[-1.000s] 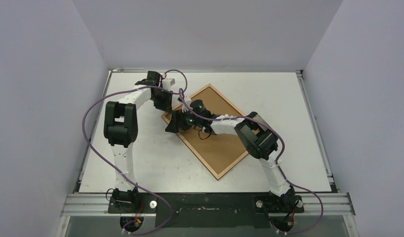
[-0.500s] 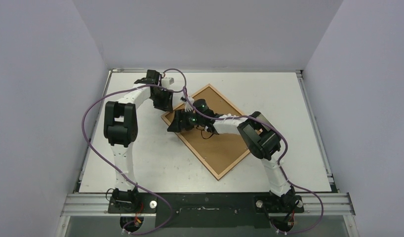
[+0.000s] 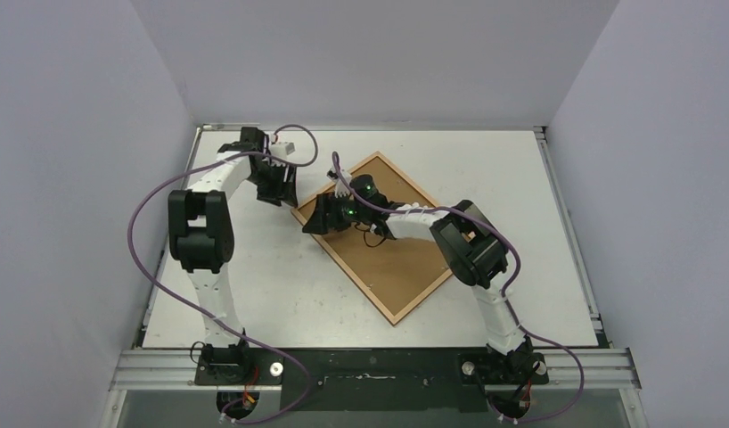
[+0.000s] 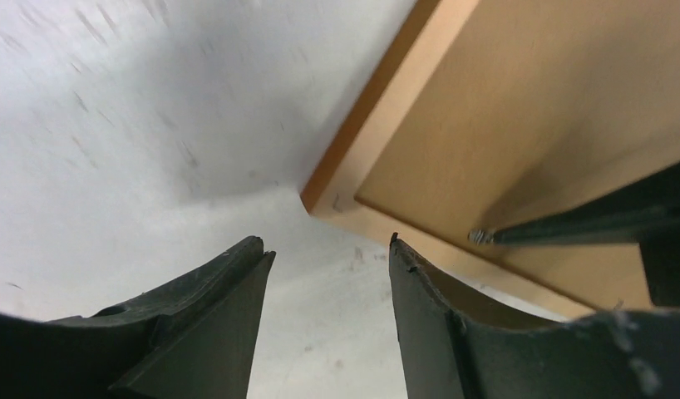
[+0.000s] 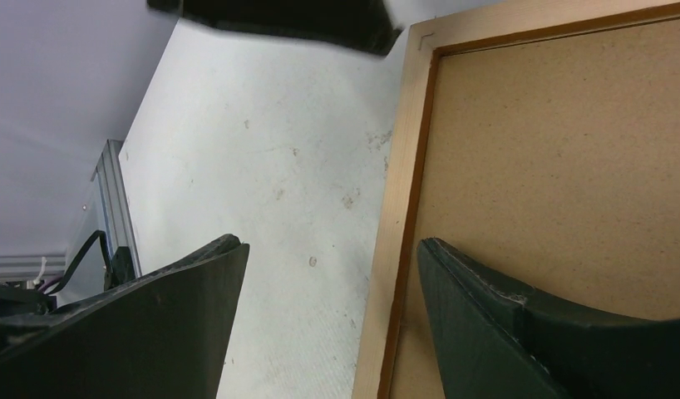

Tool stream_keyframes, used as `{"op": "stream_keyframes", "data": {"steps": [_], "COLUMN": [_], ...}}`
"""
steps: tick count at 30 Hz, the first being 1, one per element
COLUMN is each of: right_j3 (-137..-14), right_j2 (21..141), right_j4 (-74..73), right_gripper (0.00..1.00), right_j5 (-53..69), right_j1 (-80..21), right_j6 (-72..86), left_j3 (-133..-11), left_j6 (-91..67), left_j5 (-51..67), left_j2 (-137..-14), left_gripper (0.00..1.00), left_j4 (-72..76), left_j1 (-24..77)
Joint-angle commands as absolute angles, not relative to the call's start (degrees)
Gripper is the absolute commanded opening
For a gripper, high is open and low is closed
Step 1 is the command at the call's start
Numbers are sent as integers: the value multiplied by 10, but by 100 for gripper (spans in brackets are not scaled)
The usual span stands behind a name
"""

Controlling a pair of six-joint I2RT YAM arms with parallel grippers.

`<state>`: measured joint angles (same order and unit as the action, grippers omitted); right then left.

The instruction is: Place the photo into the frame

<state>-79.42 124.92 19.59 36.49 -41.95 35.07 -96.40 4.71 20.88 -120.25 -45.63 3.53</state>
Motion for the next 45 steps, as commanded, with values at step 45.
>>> {"op": "stream_keyframes", "data": {"steps": [45], "right_j3": [-909], "right_j2": [1273], "right_j4": [-13], "right_gripper": [71], "right_j5": [482], "right_j1": [-442], "right_j6": [174], "left_j3": [-944], "left_j6": [-27], "left_j5": [178], "left_j2": [-1240], "left_gripper": [31], "left_j4": [-391], "left_j1": [70]}}
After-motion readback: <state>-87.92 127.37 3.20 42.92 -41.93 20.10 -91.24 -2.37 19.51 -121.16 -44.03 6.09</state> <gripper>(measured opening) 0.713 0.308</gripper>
